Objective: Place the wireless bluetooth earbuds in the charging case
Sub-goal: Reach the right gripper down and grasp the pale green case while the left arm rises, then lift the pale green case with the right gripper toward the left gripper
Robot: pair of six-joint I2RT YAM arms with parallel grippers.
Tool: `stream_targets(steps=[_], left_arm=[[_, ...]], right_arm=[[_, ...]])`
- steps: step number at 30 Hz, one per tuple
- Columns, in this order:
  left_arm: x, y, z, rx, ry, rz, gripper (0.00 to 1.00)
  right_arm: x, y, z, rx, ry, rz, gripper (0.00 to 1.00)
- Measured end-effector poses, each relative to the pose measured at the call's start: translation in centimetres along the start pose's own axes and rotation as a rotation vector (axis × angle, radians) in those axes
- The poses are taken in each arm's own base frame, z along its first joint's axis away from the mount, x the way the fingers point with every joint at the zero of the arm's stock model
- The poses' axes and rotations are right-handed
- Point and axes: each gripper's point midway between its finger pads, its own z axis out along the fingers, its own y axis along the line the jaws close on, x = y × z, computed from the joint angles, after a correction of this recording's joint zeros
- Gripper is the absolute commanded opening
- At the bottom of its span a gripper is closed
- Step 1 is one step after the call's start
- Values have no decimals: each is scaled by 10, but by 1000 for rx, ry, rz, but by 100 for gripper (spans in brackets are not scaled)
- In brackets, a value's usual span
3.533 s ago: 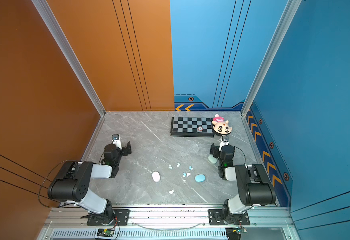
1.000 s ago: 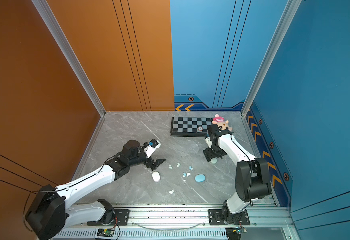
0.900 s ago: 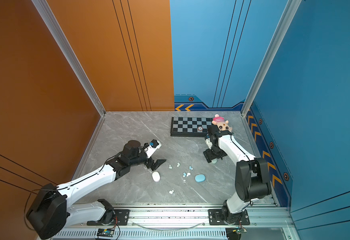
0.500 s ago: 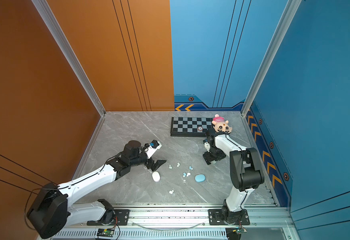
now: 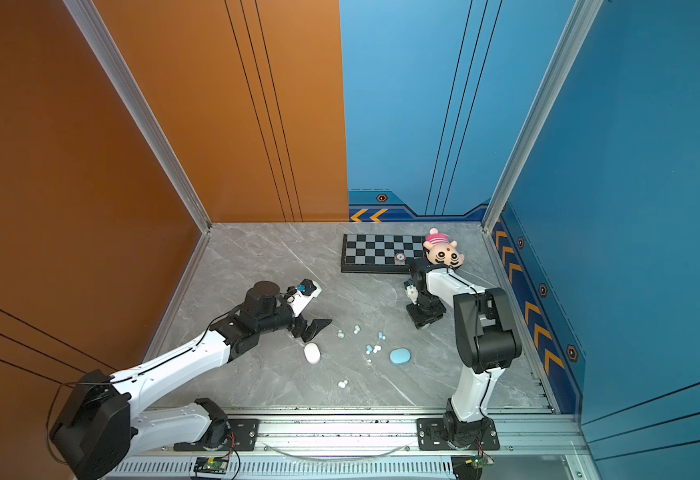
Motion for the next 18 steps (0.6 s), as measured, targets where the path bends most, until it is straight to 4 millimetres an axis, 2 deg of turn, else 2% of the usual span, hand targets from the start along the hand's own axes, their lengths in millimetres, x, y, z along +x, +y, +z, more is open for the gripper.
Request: stream_targets(steps=[6,9,12,18], left_arm=[[-3,3,-3,-12,-10,-54,98],[-9,10,-10,-35,-35,-105,98],[-20,22,-23,-75,-79,-170,98],[-38,50,-56,-131,-194,-342,98]], right_arm=[[-4,19,-2,2,-6,-67,31],[-8,35,-10,5,-35,-127,31],[-15,54,-31,-7,-108,-192,31],[-24,100,-85,-112,-310,-326,31]])
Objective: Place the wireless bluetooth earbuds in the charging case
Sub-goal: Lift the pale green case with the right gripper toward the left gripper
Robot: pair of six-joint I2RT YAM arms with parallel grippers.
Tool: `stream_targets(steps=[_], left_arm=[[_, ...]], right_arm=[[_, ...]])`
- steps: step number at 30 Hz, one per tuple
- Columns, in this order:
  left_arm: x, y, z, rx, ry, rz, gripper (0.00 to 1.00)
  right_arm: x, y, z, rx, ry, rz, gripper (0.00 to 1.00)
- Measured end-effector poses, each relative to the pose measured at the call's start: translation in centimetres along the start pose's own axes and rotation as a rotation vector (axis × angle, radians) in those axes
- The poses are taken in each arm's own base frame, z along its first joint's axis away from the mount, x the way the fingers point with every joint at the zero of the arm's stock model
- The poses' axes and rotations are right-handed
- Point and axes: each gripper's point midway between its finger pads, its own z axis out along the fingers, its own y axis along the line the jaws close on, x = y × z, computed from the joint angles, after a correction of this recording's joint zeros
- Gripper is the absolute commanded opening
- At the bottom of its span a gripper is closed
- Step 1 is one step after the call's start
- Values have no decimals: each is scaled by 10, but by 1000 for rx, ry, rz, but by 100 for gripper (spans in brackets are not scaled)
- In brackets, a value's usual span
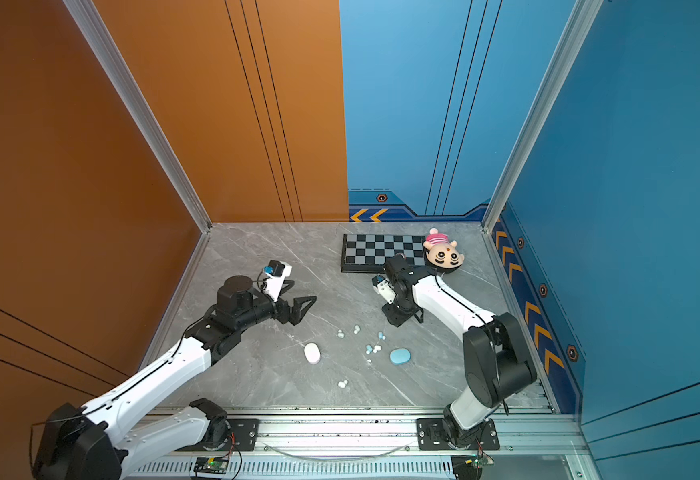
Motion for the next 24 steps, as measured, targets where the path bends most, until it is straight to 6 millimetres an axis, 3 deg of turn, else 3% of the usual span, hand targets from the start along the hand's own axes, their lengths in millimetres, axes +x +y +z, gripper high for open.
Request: stream_targets(steps=[3,8,13,24], left_arm=[[-5,3,-9,12,-28,-69,98],[-9,-16,-17,110,-35,-127,98],[-3,-26,-14,186,12,-248,98],[-5,-45,-10,288,79,-412,98]], right_arm=[[-15,26,-16,-75,-76,-56,31],[-40,70,-33,-176,-158,-158,31],[-60,99,-49,-209,-231,-239,31],[-95,113,-83,-205,-399,-263,31]])
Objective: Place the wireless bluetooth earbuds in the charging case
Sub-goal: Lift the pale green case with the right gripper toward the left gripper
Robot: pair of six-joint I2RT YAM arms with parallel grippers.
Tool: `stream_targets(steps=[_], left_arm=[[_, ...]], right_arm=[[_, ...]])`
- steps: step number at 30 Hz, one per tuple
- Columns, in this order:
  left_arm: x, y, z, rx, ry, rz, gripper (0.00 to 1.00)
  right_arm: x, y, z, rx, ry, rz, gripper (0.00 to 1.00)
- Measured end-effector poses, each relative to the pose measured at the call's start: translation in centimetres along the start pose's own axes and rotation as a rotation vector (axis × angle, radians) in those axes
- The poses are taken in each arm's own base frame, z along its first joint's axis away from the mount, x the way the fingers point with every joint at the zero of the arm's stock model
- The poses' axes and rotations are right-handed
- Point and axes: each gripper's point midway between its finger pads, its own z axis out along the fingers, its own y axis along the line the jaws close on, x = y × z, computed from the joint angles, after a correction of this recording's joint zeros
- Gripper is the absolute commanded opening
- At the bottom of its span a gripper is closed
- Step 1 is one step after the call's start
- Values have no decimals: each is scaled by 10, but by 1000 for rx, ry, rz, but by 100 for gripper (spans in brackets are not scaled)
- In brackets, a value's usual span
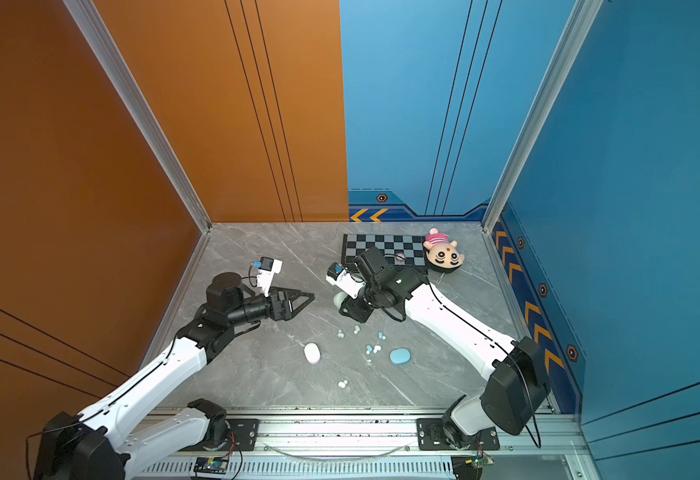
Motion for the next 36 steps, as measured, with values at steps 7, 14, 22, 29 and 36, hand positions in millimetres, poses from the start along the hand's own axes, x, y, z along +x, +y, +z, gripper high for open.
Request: stream_targets(steps=[7,14,22,29,36], left_arm=[[9,-9,14,39,62,-45,98],[18,-14,29,54,113,-69,94],[23,-11,40,51,147,-103,73],[24,-12,45,60,160,-115,61],[18,-19,49,84,163,-108,41]], right_arm=[[-9,16,2,-23,-21,-35,31],[-11,18,2,-24,-30,-40,31],[-18,20,1,-23,-57,-44,31],[-23,18,-1,-12,-78,-39,31],[-25,15,-1,5,-84,-38,32]])
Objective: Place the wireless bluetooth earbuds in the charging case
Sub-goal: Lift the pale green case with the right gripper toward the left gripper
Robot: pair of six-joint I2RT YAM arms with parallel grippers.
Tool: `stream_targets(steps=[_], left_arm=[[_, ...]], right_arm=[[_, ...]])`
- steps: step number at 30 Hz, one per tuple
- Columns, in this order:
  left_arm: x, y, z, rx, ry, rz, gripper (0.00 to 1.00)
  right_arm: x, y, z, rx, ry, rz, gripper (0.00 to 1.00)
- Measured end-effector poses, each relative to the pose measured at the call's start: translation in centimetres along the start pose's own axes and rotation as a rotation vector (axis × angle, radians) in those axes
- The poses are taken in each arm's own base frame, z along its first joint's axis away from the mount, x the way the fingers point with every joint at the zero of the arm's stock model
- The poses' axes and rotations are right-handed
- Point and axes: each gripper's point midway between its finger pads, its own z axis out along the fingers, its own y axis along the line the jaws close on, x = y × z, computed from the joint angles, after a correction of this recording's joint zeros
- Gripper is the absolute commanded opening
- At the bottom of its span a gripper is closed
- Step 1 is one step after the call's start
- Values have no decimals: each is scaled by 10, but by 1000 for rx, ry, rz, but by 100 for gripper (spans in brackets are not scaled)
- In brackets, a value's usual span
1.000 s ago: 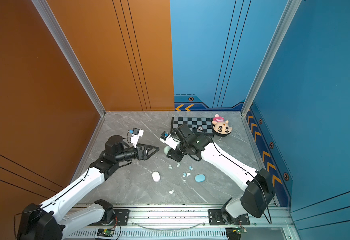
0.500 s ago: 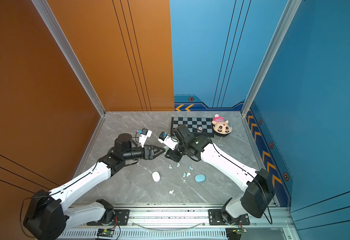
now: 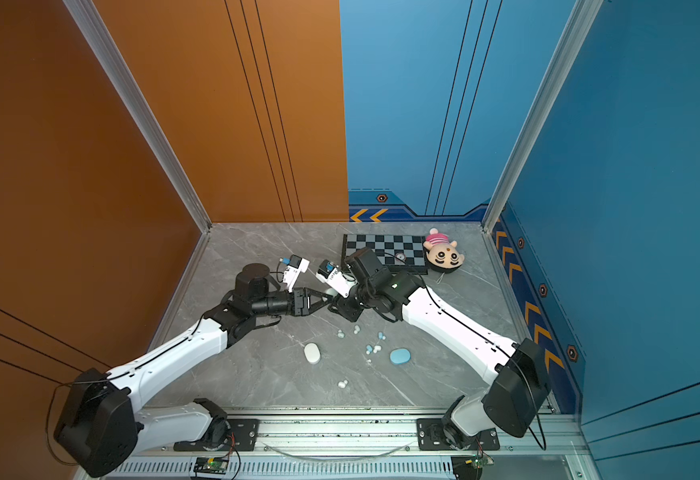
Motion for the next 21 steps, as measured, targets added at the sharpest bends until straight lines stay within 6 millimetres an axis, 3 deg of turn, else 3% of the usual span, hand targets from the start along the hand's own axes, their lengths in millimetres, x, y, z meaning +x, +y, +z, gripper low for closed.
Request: stream_targets(steps=[7,10,14,17,21], left_arm=[[-2,-2,4,10,10,-21,18],[-1,-1,5,8,11,-25,9],[-2,1,6,2,9,-30,3],[-5,3,4,-4,0,-52,0],[-14,7,-2,-10,-23,-102,0]], right_arm=[[0,-5,0,30,3,2,37],[1,-6,1,33,8,3,47],[-4,-5,1,27,-12,15,68],[-11,-5,-3,28,-51,24,75],[-19,-10,-27,30,-155,56,79]])
